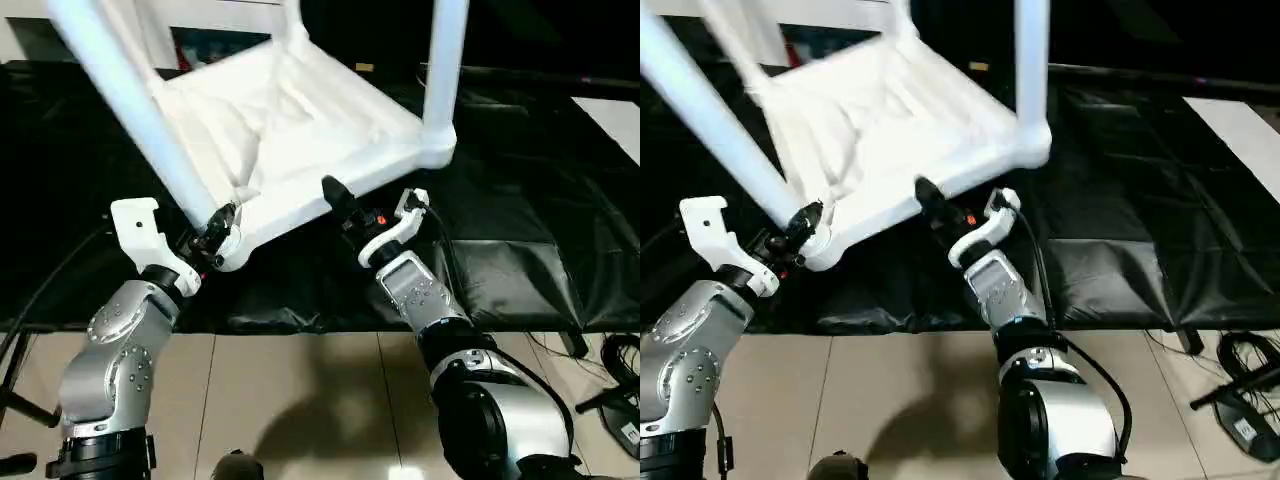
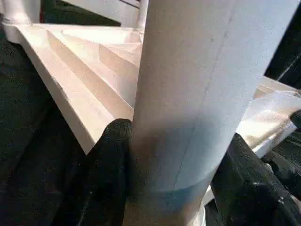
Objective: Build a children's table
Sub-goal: Flip table
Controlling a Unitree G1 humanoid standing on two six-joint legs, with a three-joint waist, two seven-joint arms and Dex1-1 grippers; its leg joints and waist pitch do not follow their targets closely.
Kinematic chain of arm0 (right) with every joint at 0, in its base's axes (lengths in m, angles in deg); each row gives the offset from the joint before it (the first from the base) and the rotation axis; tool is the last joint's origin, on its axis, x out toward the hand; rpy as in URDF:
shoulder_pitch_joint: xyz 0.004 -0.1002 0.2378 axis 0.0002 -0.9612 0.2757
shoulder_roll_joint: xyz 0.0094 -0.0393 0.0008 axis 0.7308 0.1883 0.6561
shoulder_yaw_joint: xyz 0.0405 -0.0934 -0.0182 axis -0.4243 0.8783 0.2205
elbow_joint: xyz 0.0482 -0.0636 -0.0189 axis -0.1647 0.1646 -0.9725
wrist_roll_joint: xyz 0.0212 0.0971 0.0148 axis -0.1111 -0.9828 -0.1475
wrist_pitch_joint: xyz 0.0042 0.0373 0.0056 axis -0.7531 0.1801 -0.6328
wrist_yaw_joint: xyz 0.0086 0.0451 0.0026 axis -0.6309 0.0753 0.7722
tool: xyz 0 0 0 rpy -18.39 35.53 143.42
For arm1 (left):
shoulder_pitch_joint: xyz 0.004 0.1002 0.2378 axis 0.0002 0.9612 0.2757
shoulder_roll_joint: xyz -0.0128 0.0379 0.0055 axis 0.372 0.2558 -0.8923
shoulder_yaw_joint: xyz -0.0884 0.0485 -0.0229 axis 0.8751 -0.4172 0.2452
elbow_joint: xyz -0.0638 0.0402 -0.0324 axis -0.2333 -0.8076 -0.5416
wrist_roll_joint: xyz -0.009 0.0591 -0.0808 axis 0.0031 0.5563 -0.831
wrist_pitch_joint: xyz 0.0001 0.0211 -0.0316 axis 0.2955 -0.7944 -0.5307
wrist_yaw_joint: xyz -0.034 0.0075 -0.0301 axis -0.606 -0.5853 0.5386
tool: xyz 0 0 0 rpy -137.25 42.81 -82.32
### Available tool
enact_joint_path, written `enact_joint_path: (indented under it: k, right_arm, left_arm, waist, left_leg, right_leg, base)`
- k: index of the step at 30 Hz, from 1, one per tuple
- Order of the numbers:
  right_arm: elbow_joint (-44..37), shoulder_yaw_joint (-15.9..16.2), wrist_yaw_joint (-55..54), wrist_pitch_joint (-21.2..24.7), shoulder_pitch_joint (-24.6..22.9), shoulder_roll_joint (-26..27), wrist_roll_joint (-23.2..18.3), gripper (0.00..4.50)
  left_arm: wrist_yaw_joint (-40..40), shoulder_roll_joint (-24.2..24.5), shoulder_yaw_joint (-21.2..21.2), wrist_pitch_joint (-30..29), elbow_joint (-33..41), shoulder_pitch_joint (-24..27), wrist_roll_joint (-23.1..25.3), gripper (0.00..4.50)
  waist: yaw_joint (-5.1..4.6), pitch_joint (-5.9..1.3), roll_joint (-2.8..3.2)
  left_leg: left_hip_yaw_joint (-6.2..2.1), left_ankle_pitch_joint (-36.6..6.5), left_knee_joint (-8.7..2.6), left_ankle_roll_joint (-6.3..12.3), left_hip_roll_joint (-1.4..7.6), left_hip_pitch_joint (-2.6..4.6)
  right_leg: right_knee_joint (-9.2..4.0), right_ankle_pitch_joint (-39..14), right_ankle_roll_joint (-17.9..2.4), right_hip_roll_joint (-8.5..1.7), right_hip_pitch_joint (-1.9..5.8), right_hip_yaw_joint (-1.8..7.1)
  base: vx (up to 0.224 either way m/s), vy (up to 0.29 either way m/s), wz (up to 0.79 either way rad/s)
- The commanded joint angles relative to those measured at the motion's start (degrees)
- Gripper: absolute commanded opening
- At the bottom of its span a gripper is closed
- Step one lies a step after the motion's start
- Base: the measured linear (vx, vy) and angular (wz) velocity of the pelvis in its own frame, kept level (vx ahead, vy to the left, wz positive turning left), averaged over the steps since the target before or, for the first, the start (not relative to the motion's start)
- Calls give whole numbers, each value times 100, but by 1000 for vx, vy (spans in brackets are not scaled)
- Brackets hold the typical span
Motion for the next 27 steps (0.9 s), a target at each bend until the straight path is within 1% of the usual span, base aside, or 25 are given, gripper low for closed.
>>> enact_joint_path:
  k: [1, 2, 3, 4, 5, 6, 8, 9, 10, 11, 12, 13, 14, 15, 16, 17, 20, 21, 22, 23, 25, 27]
  right_arm:
    - [-128, -80, 43, 30, 42, 59, -103, 450]
    - [-61, -108, 5, 19, 75, 45, -96, 450]
    - [9, -140, -23, 11, 111, 30, -85, 450]
    - [110, -207, -71, 6, 186, 11, -109, 450]
    - [340, -332, -237, 34, 346, -41, -147, 450]
    - [458, -383, -252, 35, 432, -63, -163, 450]
    - [568, -453, -278, 92, 516, -77, -199, 450]
    - [604, -465, -309, 101, 543, -80, -199, 450]
    - [635, -473, -331, 100, 568, -83, -193, 450]
    - [674, -500, -328, 146, 606, -77, -210, 450]
    - [689, -506, -339, 153, 616, -74, -207, 450]
    - [715, -528, -339, 199, 640, -61, -224, 450]
    - [731, -548, -329, 218, 653, -54, -226, 450]
    - [749, -569, -316, 234, 667, -48, -226, 431]
    - [773, -593, -381, 244, 678, -38, -228, 420]
    - [821, -637, -418, 248, 701, -33, -232, 420]
    - [920, -719, -458, 254, 725, -32, -242, 389]
    - [933, -740, -437, 250, 722, -32, -248, 380]
    - [958, -793, -497, 237, 731, -32, -268, 373]
    - [969, -830, -526, 229, 737, -33, -289, 373]
    - [966, -890, -527, 219, 739, -36, -340, 346]
    - [991, -1010, -631, 231, 765, -53, -416, 337]
  left_arm:
    - [306, -120, -75, -152, -7, 8, -571, 212]
    - [394, -99, -91, -177, 17, 29, -627, 212]
    - [483, -80, -106, -203, 42, 51, -682, 212]
    - [591, -53, -121, -226, 73, 76, -740, 212]
    - [837, 1, -149, -286, 152, 128, -870, 212]
    - [976, 52, -169, -335, 191, 167, -936, 212]
    - [1151, 122, -193, -363, 209, 214, -982, 212]
    - [1204, 154, -205, -364, 209, 226, -970, 212]
    - [1257, 191, -222, -375, 220, 244, -958, 212]
    - [1356, 269, -251, -422, 237, 270, -960, 212]
    - [1359, 293, -257, -420, 237, 276, -937, 212]
    - [1347, 345, -255, -401, 224, 282, -873, 212]
    - [1342, 362, -246, -389, 214, 283, -844, 212]
    - [1341, 376, -236, -380, 205, 283, -819, 212]
    - [1331, 383, -214, -365, 186, 272, -801, 212]
    - [1341, 392, -199, -358, 171, 264, -792, 212]
    - [1355, 422, -174, -299, 120, 241, -716, 212]
    - [1355, 414, -156, -264, 91, 227, -687, 212]
    - [1366, 433, -153, -246, 54, 212, -685, 212]
    - [1370, 448, -157, -232, 35, 204, -678, 212]
    - [1365, 468, -170, -191, 15, 197, -640, 212]
    - [1374, 485, -181, -173, -25, 173, -638, 212]
  waist:
    - [3, -481, 99]
    - [13, -482, 88]
    - [17, -482, 94]
    - [26, -479, 78]
    - [31, -474, 22]
    - [44, -481, 53]
    - [39, -468, 68]
    - [53, -464, 78]
    - [45, -452, -30]
    - [78, -471, 21]
    - [60, -459, -39]
    - [74, -468, -20]
    - [66, -464, -53]
    - [73, -466, -37]
    - [65, -466, -33]
    - [66, -462, -42]
    - [67, -460, -24]
    - [67, -461, -31]
    - [66, -464, -14]
    - [66, -463, -20]
    - [68, -471, -25]
    - [72, -472, 5]
  left_leg:
    - [33, -265, -336, 97, 136, 164]
    - [37, -287, -340, 57, 133, 161]
    - [39, -321, -345, 33, 133, 164]
    - [44, -353, -350, 25, 135, 169]
    - [53, -357, -355, 30, 136, 171]
    - [53, -353, -353, 17, 124, 167]
    - [50, -426, -363, -1, 132, 162]
    - [63, -471, -360, 8, 135, 179]
    - [75, -450, -365, 43, 134, 171]
    - [69, -325, -359, 65, 124, 165]
    - [73, -355, -373, 65, 132, 155]
    - [68, -348, -370, 53, 131, 158]
    - [70, -362, -378, 41, 128, 152]
    - [67, -379, -381, 27, 128, 154]
    - [66, -392, -385, 6, 128, 154]
    - [73, -431, -389, -15, 130, 161]
    - [80, -512, -393, -56, 133, 166]
    - [81, -500, -394, -68, 133, 157]
    - [82, -491, -393, -76, 132, 158]
    - [85, -491, -393, -77, 131, 162]
    - [89, -472, -387, -64, 131, 166]
    - [92, -474, -389, -71, 131, 169]
  right_leg:
    - [-298, 1243, -1282, -421, 252, 215]
    - [-294, 1184, -1286, -428, 252, 216]
    - [-303, 1130, -1282, -425, 242, 216]
    - [-311, 1089, -1276, -424, 235, 219]
    - [-317, 1055, -1290, -430, 238, 221]
    - [-301, 960, -1325, -434, 229, 217]
    - [-306, 855, -1313, -429, 212, 218]
    - [-321, 850, -1291, -425, 197, 222]
    - [-331, 853, -1278, -420, 208, 226]
    - [-306, 905, -1251, -431, 214, 219]
    - [-321, 853, -1203, -425, 214, 215]
    - [-305, 854, -1195, -432, 218, 213]
    - [-314, 830, -1149, -423, 218, 212]
    - [-308, 804, -1140, -427, 217, 210]
    - [-315, 782, -1112, -429, 216, 210]
    - [-320, 735, -1107, -434, 207, 214]
    - [-332, 620, -1084, -444, 197, 217]
    - [-328, 639, -1066, -445, 204, 218]
    - [-324, 659, -1063, -446, 200, 217]
    - [-329, 660, -1057, -441, 195, 216]
    - [-320, 718, -1053, -439, 196, 214]
    - [-319, 745, -1046, -438, 186, 211]
  base:
    - [0, 0, 0]
    - [0, 0, 0]
    - [0, 0, 0]
    - [0, 0, 0]
    - [0, 0, 0]
    - [0, 0, 0]
    - [0, 0, 0]
    - [0, 0, 0]
    - [0, 0, 0]
    - [0, 0, 0]
    - [0, 0, 0]
    - [0, 0, 0]
    - [0, 0, 0]
    - [0, 0, 0]
    - [0, 0, 0]
    - [0, 0, 0]
    - [0, 0, 0]
    - [0, 0, 0]
    - [0, 0, 0]
    - [0, 0, 0]
    - [0, 0, 0]
    - [0, 0, 0]
